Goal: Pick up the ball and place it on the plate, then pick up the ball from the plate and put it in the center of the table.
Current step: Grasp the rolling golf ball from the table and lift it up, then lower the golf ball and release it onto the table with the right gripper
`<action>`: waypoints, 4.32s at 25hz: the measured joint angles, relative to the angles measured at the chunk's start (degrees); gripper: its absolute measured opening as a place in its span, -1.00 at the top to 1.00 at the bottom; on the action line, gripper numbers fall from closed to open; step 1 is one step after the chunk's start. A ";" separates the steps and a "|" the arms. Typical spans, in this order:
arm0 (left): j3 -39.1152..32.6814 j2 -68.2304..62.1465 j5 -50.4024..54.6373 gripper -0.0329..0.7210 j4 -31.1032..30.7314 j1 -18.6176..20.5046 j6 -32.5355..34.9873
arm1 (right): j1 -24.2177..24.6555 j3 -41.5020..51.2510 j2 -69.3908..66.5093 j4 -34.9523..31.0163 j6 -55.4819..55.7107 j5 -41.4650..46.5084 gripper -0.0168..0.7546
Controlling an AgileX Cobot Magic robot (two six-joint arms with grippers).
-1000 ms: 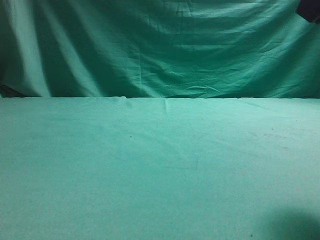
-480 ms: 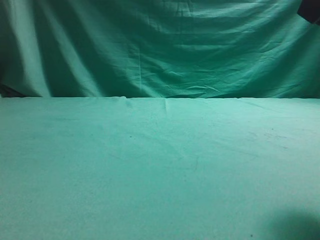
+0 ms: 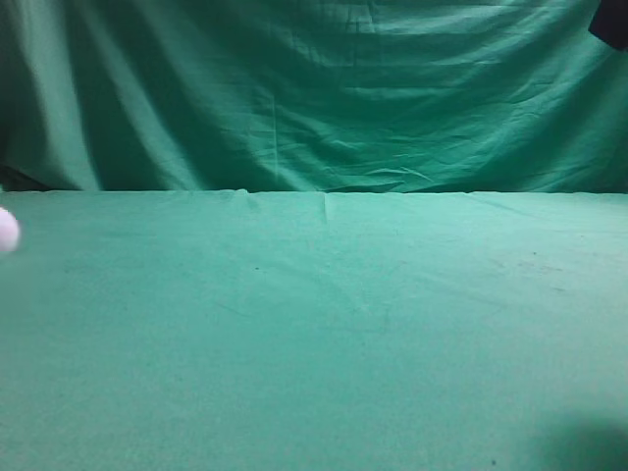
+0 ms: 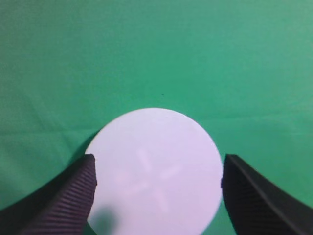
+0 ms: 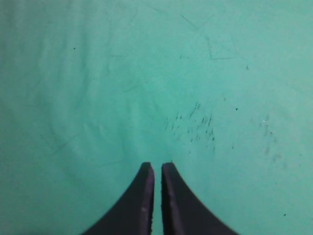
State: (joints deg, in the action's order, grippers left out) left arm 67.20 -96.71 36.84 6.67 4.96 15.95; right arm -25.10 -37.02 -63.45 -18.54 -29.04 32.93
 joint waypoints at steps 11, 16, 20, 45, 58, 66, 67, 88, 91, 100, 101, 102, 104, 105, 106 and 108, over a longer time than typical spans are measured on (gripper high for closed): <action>4.22 4.01 10.47 0.67 10.61 0.00 7.35 | 0.00 -0.09 0.00 0.00 -2.62 1.13 0.68; 4.22 12.92 11.01 0.91 13.82 0.00 10.16 | -1.23 -0.09 0.00 -0.47 -7.75 3.17 -0.09; 4.22 20.74 11.45 0.91 15.41 0.00 11.67 | -4.71 -0.09 0.00 -0.60 -11.05 3.29 -0.56; -21.07 49.58 4.80 0.91 22.26 0.00 21.22 | -10.83 -7.45 -28.90 -6.93 -13.74 -7.49 -0.59; -21.01 49.66 4.80 0.91 22.39 0.00 21.47 | -10.83 -8.59 -31.99 -5.98 -13.07 -7.15 -0.46; -21.01 49.66 4.80 0.91 22.45 0.00 21.68 | -10.83 -9.05 -32.47 1.19 -6.92 -5.57 0.07; -21.01 49.66 4.80 0.91 22.53 0.00 21.68 | -10.83 -9.30 -32.47 1.98 -6.28 -5.35 0.07; -38.32 78.90 1.61 0.91 24.42 0.00 19.60 | -10.83 -22.51 -32.45 -0.56 -5.15 -1.12 0.15; -40.48 83.50 1.73 0.91 23.67 0.00 16.73 | -10.83 -23.96 -33.24 -1.65 -5.15 -2.49 0.15; -44.61 89.26 2.96 0.91 13.00 0.00 4.47 | -10.83 -33.11 -43.25 -3.05 -5.36 -4.27 0.15; -44.68 89.26 2.96 0.91 12.89 0.00 4.17 | -10.83 -34.14 -44.85 -3.17 -5.91 -4.90 0.15; -44.68 89.30 2.78 0.91 12.78 0.00 3.89 | -10.92 -35.16 -46.04 -3.17 -6.42 -5.42 0.15; -44.74 89.30 2.65 0.91 12.66 0.00 3.74 | -11.42 -37.11 -48.62 -3.28 -7.41 -6.01 0.15; -45.10 89.30 2.40 0.91 12.66 0.00 3.74 | -11.70 -37.95 -49.97 -3.28 -7.57 -6.10 0.15; -45.40 89.30 1.97 0.91 12.54 0.00 3.74 | -12.27 -38.98 -51.28 -3.40 -7.69 -6.22 0.15; -45.74 89.30 1.76 0.91 12.42 0.00 3.74 | -13.11 -40.12 -53.36 -3.40 -7.82 -6.64 0.15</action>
State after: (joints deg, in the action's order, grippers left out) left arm 21.46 -7.41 38.61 19.09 4.96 19.70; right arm -38.21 -77.14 -116.81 -21.95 -36.86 26.29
